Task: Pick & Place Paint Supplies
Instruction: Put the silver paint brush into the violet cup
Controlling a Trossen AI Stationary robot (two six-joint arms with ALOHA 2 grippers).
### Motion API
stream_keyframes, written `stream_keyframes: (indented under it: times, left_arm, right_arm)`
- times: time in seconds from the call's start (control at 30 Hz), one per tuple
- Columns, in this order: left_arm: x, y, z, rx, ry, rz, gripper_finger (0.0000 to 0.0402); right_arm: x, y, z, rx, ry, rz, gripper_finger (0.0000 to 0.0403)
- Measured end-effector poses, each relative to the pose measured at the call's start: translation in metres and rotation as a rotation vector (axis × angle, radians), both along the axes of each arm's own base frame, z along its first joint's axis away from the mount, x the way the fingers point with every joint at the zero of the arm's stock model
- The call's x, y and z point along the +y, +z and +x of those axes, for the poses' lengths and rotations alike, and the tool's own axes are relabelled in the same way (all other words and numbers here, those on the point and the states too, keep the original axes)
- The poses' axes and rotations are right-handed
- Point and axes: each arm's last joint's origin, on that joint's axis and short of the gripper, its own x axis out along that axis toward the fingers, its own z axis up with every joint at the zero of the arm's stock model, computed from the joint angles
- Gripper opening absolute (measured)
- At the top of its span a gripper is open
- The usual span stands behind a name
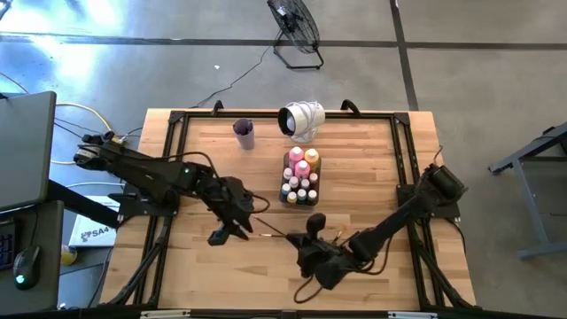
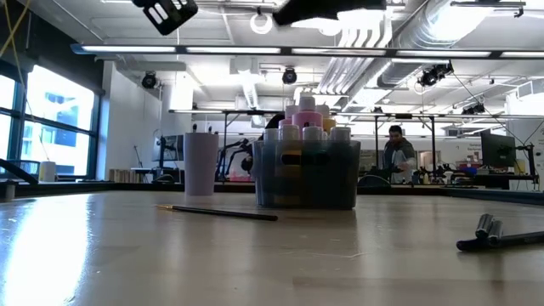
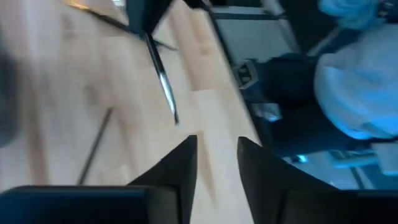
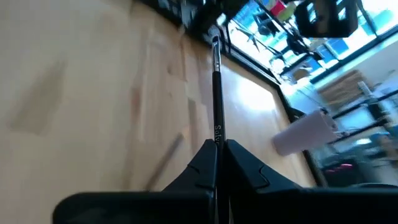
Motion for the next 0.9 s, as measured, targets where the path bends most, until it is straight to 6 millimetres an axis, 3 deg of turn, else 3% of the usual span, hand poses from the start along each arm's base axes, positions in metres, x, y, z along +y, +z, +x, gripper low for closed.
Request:
stream_keyframes:
  times: [0.33, 0.53, 0.73, 0.9]
  left_arm:
    - [-0.002, 0.004, 0.001, -0.061, -0.073, -0.014, 0.0134]
    - [-0.005, 0.022, 0.016, -0.361, -0.088, 0.018, 0.0134]
    - [-0.010, 0.041, 0.038, -0.754, -0.122, 0.078, 0.0134]
    - [-0.017, 0.031, 0.064, -0.913, -0.118, 0.089, 0.0134]
  right_arm:
    - [0.026, 0.059, -0.041, -0.115, 0.200, 0.336, 0.0006]
    - [0.042, 0.091, -0.077, -0.254, 0.169, 0.346, 0.0006]
    - [0.055, 0.096, -0.104, -0.395, -0.020, 0.292, 0.0006]
    - [0.053, 0.088, -0.098, -0.441, -0.103, 0.300, 0.0006]
